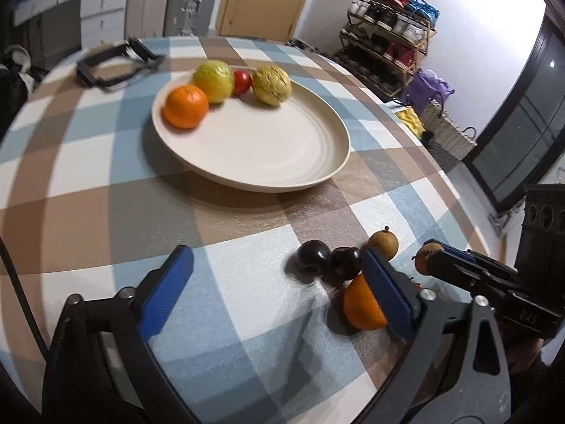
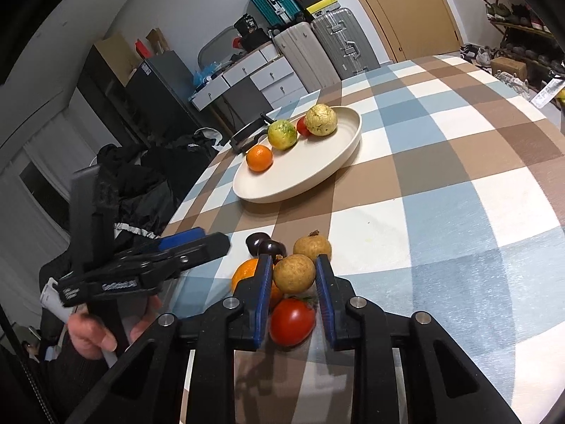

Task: Organize fruits
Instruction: 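Grasp a brown kiwi with the right gripper while the left gripper grasps a dark plum, then carry the plum and kiwi onto the cream plate and open both grippers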

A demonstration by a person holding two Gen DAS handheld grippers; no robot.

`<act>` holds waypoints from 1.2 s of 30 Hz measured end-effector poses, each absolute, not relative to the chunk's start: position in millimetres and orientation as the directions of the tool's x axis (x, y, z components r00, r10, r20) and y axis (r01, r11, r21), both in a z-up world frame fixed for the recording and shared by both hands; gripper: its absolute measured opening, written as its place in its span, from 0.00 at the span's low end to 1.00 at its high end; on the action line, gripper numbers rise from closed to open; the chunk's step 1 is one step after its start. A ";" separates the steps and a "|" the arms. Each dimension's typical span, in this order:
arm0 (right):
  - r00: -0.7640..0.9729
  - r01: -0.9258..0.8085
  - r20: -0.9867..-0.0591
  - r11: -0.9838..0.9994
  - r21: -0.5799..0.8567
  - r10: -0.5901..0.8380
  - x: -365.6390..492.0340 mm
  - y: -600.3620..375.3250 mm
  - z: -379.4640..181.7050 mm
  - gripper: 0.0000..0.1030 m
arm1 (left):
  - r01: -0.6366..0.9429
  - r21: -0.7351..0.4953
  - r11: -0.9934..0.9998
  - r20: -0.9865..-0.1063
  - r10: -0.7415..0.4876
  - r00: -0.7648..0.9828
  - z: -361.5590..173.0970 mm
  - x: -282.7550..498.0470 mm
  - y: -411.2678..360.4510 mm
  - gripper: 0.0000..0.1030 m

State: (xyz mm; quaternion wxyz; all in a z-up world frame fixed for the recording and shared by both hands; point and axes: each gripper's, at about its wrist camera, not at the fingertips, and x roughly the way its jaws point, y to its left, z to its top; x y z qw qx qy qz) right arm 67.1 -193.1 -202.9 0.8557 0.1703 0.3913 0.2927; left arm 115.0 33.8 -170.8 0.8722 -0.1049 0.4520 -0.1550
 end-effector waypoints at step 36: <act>0.522 -0.367 -0.570 0.770 0.522 0.634 71.0 -198.0 -198.7 0.25 | 0.334 -0.324 0.885 -0.711 -0.461 0.531 -159.7 113.0 26.5 0.18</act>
